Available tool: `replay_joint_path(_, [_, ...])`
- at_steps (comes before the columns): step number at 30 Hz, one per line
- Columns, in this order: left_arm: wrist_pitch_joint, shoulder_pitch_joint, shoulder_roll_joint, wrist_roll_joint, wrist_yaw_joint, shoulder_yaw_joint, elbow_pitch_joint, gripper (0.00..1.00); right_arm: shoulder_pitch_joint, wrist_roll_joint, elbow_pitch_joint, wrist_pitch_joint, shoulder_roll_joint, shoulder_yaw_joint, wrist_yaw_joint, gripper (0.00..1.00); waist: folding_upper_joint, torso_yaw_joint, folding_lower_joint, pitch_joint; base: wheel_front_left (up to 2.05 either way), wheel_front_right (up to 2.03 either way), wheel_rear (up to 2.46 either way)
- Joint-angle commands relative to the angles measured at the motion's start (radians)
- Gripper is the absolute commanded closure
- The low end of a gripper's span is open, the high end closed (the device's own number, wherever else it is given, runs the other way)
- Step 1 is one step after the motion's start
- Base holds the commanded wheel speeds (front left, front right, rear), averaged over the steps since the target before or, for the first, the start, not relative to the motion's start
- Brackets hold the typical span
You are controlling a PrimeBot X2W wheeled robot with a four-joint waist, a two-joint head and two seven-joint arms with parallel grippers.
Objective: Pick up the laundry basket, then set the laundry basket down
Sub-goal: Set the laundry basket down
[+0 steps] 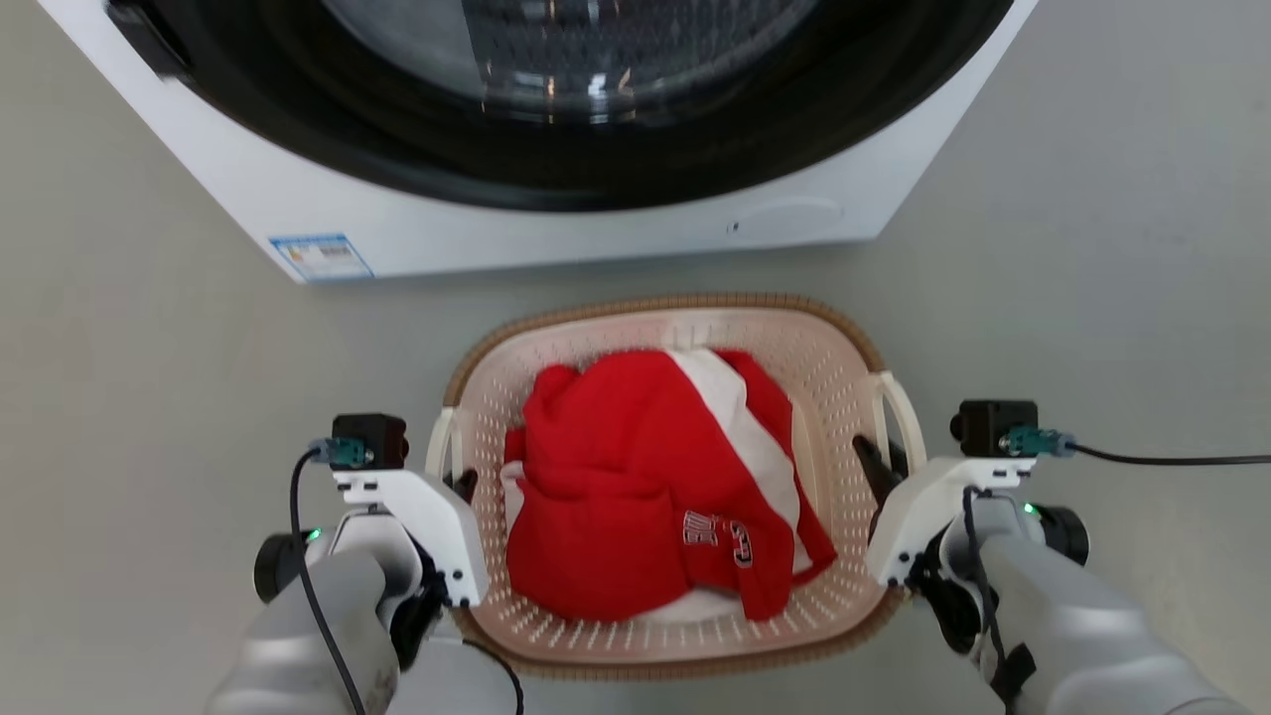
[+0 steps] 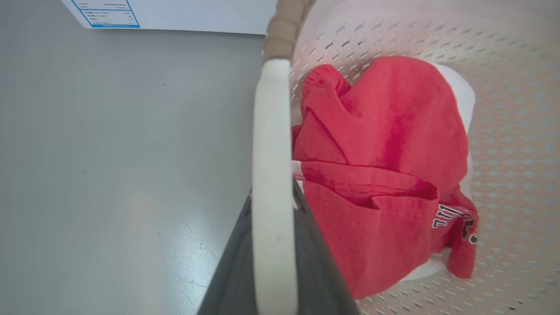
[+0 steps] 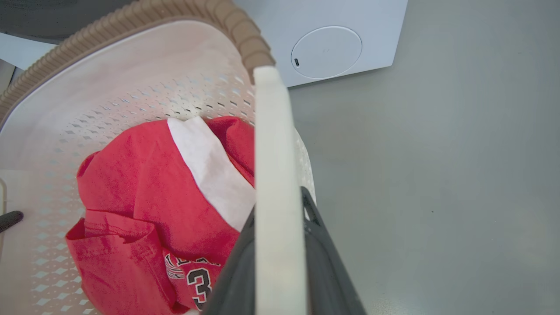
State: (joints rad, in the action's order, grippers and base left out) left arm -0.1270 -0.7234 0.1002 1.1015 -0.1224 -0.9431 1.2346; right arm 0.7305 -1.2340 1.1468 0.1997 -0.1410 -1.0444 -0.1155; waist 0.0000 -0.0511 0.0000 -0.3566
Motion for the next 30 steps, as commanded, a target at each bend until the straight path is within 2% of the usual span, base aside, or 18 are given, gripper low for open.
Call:
replay_joint_path(1, [-0.021,-0.047,0.019,-0.009,-0.008,0.013,-0.007,1.0,0.009,-0.011,-0.019,0.022,0.007,-0.01,-0.015,1.0,0.0,0.003,0.0,-0.064,0.0,0.0,0.0])
replay_joint_path(12, [-0.113,-0.185,0.03,-0.025,-0.008,0.018,0.015,1.0,0.114,0.01,-0.064,0.061,-0.01,0.025,-0.015,1.0,0.0,0.023,0.0,-0.298,0.0,0.0,0.0])
replay_joint_path(20, [-0.134,-0.274,0.035,-0.049,-0.007,0.042,0.022,1.0,0.161,0.118,-0.129,0.062,-0.029,0.182,-0.015,1.0,0.0,0.035,0.0,-0.42,0.0,0.0,0.0])
replay_joint_path(30, [-0.135,-0.312,0.054,-0.144,0.031,0.133,-0.054,1.0,0.159,0.256,-0.172,0.062,-0.006,0.316,-0.015,1.0,0.0,0.042,0.0,-0.508,0.0,0.0,0.0])
